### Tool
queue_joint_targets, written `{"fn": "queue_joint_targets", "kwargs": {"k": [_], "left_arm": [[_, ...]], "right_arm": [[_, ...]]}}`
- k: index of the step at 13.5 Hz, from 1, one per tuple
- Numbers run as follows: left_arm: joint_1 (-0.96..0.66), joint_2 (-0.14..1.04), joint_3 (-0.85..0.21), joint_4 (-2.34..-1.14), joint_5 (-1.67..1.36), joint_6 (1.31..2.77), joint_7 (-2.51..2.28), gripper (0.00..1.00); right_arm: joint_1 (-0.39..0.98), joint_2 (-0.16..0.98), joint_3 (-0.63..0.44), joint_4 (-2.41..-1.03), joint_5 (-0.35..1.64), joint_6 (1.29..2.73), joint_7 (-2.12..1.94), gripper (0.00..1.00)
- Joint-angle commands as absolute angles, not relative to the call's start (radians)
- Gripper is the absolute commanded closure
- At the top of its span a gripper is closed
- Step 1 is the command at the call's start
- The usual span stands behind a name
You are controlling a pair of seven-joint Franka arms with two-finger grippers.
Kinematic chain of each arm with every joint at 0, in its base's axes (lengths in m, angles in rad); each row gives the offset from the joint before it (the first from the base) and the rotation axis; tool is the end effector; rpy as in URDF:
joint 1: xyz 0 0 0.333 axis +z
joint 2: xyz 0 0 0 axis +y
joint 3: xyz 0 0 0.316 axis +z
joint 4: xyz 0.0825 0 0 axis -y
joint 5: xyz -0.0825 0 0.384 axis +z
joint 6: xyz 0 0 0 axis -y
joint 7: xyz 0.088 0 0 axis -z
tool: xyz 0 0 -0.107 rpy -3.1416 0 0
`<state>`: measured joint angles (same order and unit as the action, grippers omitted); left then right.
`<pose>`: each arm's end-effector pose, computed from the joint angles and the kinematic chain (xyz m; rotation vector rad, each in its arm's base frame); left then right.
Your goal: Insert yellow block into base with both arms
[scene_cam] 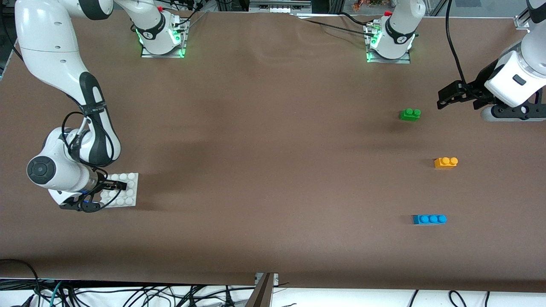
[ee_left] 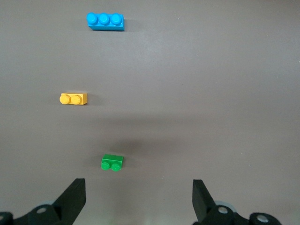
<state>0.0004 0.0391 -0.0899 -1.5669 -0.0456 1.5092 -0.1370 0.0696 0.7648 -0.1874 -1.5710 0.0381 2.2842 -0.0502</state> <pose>0.5561 -0.0541 0.5997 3.0989 0.0725 -0.1576 0.6934 -0.0634 0.1933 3.0415 -0.0676 -0.0714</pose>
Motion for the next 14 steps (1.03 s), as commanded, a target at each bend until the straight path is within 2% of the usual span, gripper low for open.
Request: {"fn": "queue_joint_targets", "kwargs": {"k": [1,14], "left_arm": [[0.002,0.041,-0.092,-1.555,-0.028,1.494,-0.133,0.0],[0.002,0.041,-0.092,-1.555,-0.028,1.494,-0.133,0.0]], "right_arm": [[0.071,0.77,-0.186,-1.577,0.052,2.307,-0.06,0.0],[0.068,0.801,-0.135,-1.589,0.058,2.372,-0.114,0.0]]}}
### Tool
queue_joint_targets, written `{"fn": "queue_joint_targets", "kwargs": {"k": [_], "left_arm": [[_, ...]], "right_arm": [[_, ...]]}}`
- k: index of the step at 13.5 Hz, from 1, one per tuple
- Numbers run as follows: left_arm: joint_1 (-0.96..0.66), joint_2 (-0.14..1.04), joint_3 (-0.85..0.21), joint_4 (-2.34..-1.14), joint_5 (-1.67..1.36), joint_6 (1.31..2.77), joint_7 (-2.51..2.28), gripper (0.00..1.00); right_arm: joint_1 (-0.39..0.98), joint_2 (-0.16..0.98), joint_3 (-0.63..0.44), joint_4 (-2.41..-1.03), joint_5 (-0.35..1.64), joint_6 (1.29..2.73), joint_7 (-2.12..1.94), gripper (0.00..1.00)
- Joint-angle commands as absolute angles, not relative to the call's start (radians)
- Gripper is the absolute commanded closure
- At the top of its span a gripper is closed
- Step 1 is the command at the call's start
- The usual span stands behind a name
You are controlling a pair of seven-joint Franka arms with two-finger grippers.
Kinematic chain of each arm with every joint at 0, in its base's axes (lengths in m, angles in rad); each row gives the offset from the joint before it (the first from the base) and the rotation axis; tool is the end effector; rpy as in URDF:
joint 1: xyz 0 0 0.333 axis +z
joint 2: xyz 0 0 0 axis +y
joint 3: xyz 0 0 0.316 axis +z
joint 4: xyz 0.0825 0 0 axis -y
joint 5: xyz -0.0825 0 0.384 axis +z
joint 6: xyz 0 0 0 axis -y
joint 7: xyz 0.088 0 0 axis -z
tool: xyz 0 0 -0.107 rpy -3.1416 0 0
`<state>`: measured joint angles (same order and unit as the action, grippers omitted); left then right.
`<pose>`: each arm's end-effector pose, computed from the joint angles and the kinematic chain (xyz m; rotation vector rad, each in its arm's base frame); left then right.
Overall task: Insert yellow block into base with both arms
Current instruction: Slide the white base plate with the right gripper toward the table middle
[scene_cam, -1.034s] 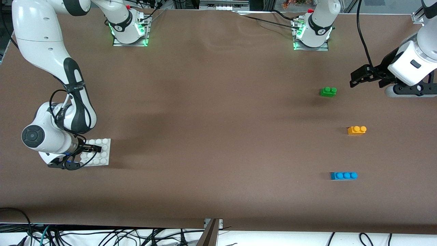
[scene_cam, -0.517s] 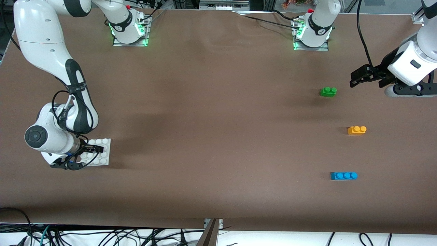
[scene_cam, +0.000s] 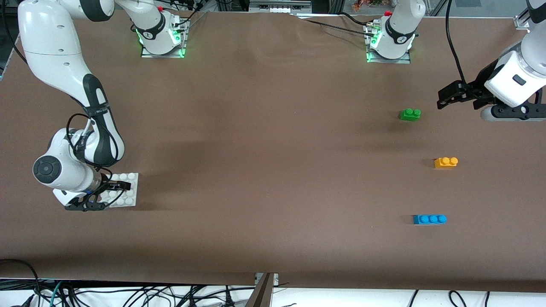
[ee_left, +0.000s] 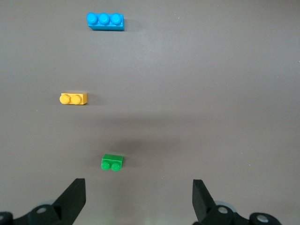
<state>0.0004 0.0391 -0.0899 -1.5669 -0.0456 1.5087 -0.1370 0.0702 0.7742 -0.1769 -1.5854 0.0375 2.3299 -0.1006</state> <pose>0.5560 -0.0541 0.5996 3.0989 0.0725 -0.1583 0.6929 -0.0574 0.1839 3.0467 0.0247 -0.0423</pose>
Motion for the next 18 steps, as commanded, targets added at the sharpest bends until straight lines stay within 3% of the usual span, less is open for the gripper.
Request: {"fn": "queue_joint_targets", "kwargs": {"k": [1,8,18], "left_arm": [[0.003,0.041,-0.092,-1.555,-0.028,1.494,-0.133,0.0],[0.003,0.041,-0.092,-1.555,-0.028,1.494,-0.133,0.0],[0.012,0.046,-0.091,-1.555,-0.028,1.491,-0.133,0.0]], "right_arm": [[0.067,0.801,-0.127,-1.589,0.072,2.372,-0.114,0.0],[0.086,0.804,-0.04,-1.586,0.106,2.382,-0.107,0.0],[0.334,0.827,-0.04,-1.577,0.104,2.428,0.214,0.0]]}}
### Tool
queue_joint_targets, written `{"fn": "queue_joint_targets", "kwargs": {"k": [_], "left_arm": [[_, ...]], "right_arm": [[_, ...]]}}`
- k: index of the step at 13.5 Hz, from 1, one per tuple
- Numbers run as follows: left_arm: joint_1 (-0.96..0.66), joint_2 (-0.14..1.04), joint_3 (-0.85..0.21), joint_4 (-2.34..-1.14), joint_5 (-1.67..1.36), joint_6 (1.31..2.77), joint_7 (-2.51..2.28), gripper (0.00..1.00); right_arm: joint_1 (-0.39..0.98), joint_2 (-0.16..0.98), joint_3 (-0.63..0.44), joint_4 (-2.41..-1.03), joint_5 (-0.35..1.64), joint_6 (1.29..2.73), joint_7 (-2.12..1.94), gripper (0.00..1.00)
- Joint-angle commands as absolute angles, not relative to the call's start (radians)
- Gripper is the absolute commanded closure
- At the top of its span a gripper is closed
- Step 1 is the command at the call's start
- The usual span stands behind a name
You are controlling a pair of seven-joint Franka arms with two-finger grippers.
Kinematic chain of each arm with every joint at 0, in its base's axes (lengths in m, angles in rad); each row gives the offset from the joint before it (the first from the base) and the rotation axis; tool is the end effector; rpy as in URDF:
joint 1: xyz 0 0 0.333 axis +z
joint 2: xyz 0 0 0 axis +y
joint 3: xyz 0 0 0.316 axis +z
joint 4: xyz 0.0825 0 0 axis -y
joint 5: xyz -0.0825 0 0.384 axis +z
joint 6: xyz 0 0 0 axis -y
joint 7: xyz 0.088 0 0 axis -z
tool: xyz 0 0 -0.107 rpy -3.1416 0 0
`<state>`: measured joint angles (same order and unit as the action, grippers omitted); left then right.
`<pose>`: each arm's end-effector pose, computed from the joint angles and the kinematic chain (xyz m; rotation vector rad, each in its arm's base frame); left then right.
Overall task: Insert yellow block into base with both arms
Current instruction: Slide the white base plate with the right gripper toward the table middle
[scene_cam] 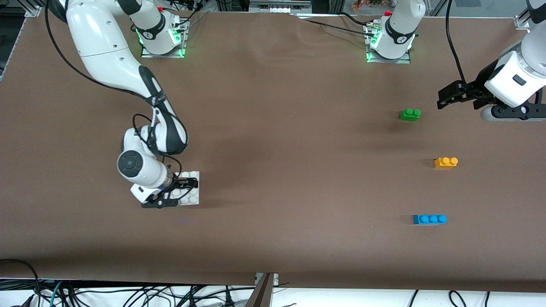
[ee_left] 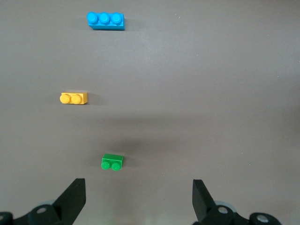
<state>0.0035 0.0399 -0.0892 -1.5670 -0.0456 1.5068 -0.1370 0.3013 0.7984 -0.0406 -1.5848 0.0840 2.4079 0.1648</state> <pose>0.5562 -0.0519 0.5990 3.0986 0.0783 -0.1625 0.6739 0.1842 0.1680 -3.1077 -0.0728 -0.0300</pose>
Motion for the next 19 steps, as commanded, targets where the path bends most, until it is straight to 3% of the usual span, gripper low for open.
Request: {"fn": "queue_joint_targets", "kwargs": {"k": [1,19], "left_arm": [[0.012,0.046,-0.091,-1.555,-0.028,1.491,-0.133,0.0],[0.032,0.051,-0.091,-1.559,-0.028,1.488,-0.115,0.0]], "right_arm": [[0.36,0.827,-0.04,-1.575,0.104,2.428,0.253,0.0],[0.732,0.929,-0.038,-1.399,0.103,2.5,0.687,0.0]]}}
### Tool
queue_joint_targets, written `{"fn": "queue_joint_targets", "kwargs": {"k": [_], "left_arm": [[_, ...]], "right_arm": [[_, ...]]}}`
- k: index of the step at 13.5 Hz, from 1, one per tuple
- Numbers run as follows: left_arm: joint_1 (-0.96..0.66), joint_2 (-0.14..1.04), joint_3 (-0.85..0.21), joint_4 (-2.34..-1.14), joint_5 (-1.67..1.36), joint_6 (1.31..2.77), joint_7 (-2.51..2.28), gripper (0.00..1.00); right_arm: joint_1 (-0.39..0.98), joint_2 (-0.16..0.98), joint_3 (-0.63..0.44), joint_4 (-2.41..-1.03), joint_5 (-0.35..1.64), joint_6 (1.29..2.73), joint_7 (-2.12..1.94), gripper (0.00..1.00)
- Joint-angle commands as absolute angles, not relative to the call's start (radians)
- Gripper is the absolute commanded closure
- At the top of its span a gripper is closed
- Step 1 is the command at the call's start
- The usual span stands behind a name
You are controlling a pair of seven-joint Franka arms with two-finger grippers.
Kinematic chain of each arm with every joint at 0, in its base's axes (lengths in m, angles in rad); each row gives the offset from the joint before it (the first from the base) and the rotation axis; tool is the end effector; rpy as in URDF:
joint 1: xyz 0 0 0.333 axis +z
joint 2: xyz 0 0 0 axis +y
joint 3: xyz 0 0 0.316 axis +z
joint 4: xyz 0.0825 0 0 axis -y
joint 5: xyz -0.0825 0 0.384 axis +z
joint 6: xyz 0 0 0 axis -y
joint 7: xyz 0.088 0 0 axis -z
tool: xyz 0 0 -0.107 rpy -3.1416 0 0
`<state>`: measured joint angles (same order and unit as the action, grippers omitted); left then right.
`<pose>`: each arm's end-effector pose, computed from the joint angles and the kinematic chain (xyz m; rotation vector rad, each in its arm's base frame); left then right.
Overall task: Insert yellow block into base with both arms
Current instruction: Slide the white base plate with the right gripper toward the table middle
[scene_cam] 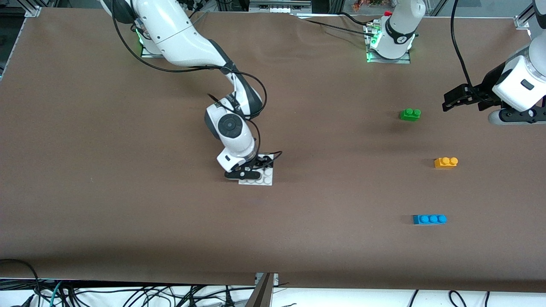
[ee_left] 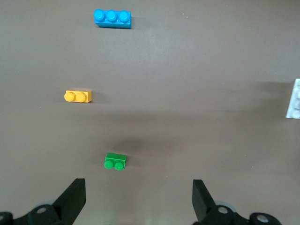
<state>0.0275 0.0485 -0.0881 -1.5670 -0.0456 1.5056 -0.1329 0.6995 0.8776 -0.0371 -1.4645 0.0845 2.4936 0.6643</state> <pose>0.5594 -0.0379 0.5941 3.0955 0.1110 -0.1768 0.5742 0.4538 0.1708 -3.0204 0.0753 -0.1552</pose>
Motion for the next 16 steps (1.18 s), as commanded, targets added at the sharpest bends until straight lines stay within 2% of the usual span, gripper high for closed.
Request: {"fn": "queue_joint_targets", "kwargs": {"k": [1,8,16], "left_arm": [[0.032,0.051,-0.091,-1.557,-0.028,1.479,-0.114,0.0],[0.041,0.066,-0.094,-1.555,-0.028,1.443,-0.087,0.0],[0.046,0.069,-0.092,-1.554,-0.026,1.442,-0.087,0.0]], "right_arm": [[0.745,0.934,-0.038,-1.391,0.103,2.5,0.687,0.0],[0.802,0.95,-0.023,-1.341,0.104,2.502,0.718,0.0],[0.787,0.953,-0.025,-1.324,0.103,2.491,0.75,0.0]]}}
